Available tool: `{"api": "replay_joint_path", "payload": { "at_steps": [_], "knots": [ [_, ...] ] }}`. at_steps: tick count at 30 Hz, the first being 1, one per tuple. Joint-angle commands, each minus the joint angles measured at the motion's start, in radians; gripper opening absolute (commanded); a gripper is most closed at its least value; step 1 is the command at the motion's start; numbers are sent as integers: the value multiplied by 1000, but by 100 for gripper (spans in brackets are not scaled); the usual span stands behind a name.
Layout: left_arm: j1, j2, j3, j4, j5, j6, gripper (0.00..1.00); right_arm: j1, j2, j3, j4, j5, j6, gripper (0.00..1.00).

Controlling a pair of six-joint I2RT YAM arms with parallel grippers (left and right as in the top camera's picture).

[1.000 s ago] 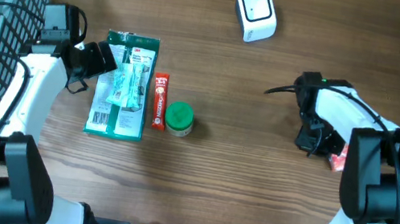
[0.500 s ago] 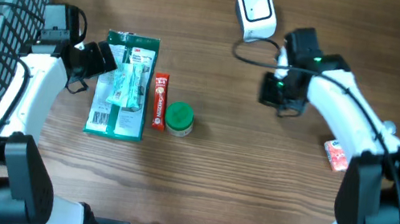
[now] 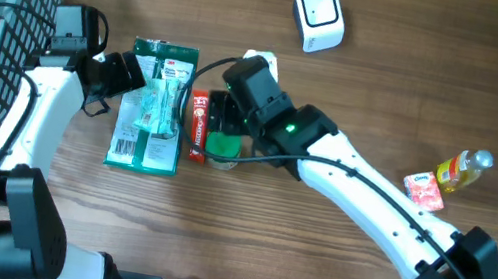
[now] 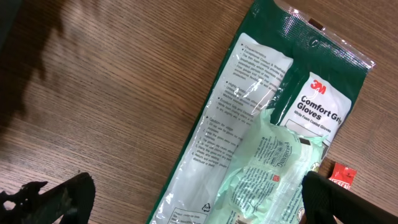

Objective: Scan the item barcode
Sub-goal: 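Move the right gripper left onto the green-lidded jar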

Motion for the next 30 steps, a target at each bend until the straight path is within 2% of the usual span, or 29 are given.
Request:
{"api": "replay_joint_path", "payload": {
  "at_steps": [1,12,19,30],
  "knots": [
    [4,-21,9,3,8,-5,100,-1,-17,12,19,20,41,100],
    [4,-21,9,3,8,-5,100,1,2,-27,34,-18,40,99],
    [4,-21,9,3,8,-5,100,6,86,-27,34,-133,39,99],
    [4,-21,9,3,8,-5,100,40,132,-27,7,-137,37,99]
  ]
}}
